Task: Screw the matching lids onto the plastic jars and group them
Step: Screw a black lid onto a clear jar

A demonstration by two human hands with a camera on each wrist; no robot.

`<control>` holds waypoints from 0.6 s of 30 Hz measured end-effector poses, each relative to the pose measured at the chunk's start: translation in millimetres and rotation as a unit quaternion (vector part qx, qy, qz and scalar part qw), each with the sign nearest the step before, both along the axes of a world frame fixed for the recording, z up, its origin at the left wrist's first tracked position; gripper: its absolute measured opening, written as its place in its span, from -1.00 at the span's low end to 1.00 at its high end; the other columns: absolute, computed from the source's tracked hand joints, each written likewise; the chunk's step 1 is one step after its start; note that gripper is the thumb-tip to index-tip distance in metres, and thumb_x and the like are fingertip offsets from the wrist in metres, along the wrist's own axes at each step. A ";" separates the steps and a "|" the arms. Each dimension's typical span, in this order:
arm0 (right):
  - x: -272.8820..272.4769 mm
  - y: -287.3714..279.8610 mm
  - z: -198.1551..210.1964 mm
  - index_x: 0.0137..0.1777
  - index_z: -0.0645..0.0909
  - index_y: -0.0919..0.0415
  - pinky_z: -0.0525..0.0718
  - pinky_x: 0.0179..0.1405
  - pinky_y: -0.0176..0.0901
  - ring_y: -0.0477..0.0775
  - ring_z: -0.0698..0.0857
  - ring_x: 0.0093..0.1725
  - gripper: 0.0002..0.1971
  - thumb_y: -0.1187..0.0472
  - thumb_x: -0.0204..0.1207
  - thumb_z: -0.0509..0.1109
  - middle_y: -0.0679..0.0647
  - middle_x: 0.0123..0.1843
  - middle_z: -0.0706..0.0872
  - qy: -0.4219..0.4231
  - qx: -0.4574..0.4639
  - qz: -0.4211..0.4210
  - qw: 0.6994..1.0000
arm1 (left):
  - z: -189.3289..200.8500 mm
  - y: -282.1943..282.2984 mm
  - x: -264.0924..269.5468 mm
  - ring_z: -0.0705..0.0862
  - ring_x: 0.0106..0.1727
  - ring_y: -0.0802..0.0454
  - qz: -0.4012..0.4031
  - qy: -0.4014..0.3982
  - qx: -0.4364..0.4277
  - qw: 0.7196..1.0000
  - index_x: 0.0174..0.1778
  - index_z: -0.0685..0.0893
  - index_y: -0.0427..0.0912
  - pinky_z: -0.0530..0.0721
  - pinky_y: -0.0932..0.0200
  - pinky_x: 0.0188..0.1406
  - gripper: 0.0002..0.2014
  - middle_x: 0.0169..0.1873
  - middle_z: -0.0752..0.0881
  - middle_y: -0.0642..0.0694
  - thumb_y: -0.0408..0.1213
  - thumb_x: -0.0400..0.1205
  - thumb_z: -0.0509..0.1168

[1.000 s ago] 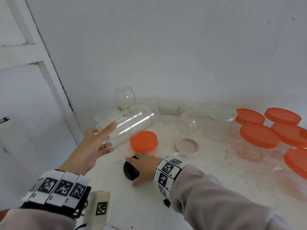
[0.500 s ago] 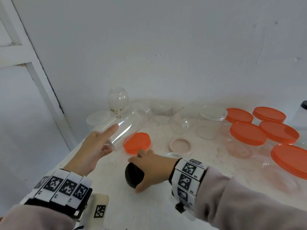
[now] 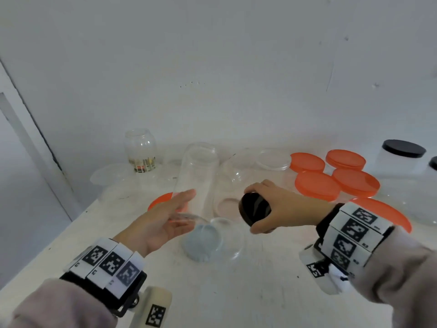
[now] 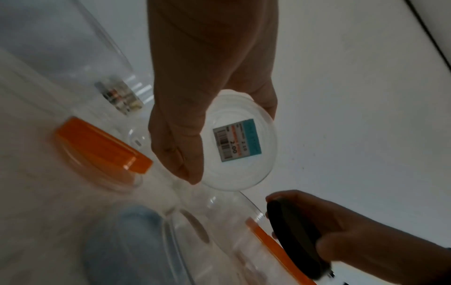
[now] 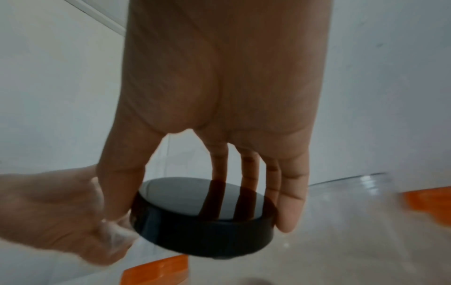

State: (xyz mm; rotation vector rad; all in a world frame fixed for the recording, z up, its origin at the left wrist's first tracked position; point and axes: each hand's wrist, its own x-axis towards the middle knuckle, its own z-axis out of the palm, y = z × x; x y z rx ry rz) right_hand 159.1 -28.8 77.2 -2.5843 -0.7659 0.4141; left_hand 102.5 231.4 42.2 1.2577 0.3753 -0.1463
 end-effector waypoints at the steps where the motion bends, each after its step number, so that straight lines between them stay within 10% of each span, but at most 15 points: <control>1: 2.9 -12.2 4.3 0.48 0.28 -0.11 0.59 0.08 -0.22 -0.03 0.50 0.22 -0.21 -0.06 0.29 0.60 -0.14 0.26 0.37 0.000 0.007 -0.017 1.000 | 0.9 -11.0 0.8 0.73 -0.22 -0.13 -0.008 0.004 0.003 1.000 0.13 0.60 -0.33 0.72 -0.17 0.12 -0.23 -0.18 0.69 -0.18 -0.08 0.04 0.64; 8: 22.3 -78.2 28.5 0.49 0.32 -0.13 0.64 0.16 -0.06 0.01 0.59 0.23 -0.20 -0.10 0.27 0.60 -0.09 0.32 0.49 -0.020 0.095 -0.125 0.987 | -6.1 -72.7 8.4 0.61 0.03 -0.09 -0.162 -0.020 0.133 0.978 0.00 0.64 -0.20 0.53 0.06 0.20 -0.46 -0.02 0.61 -0.16 -0.07 0.19 0.64; 12: 32.5 -102.0 40.5 0.47 0.33 -0.17 0.63 0.20 -0.05 -0.01 0.62 0.23 -0.22 -0.14 0.27 0.59 -0.08 0.36 0.50 -0.026 0.139 -0.156 0.977 | -21.5 -103.6 22.8 0.43 -0.29 0.09 -0.205 -0.033 0.269 0.940 -0.25 0.40 -0.11 0.36 0.25 -0.23 -0.57 -0.25 0.46 -0.03 -0.12 0.34 0.59; 18: 27.7 -112.7 54.9 0.47 0.33 -0.24 0.62 0.13 -0.14 -0.13 0.62 0.20 -0.25 -0.17 0.29 0.56 -0.21 0.32 0.51 -0.028 0.129 -0.132 0.982 | -38.9 -141.2 28.8 0.46 0.29 0.08 -0.253 -0.026 0.345 0.904 0.45 0.29 -0.10 0.51 0.23 0.16 -0.08 0.31 0.45 -0.03 -0.14 0.24 0.66</control>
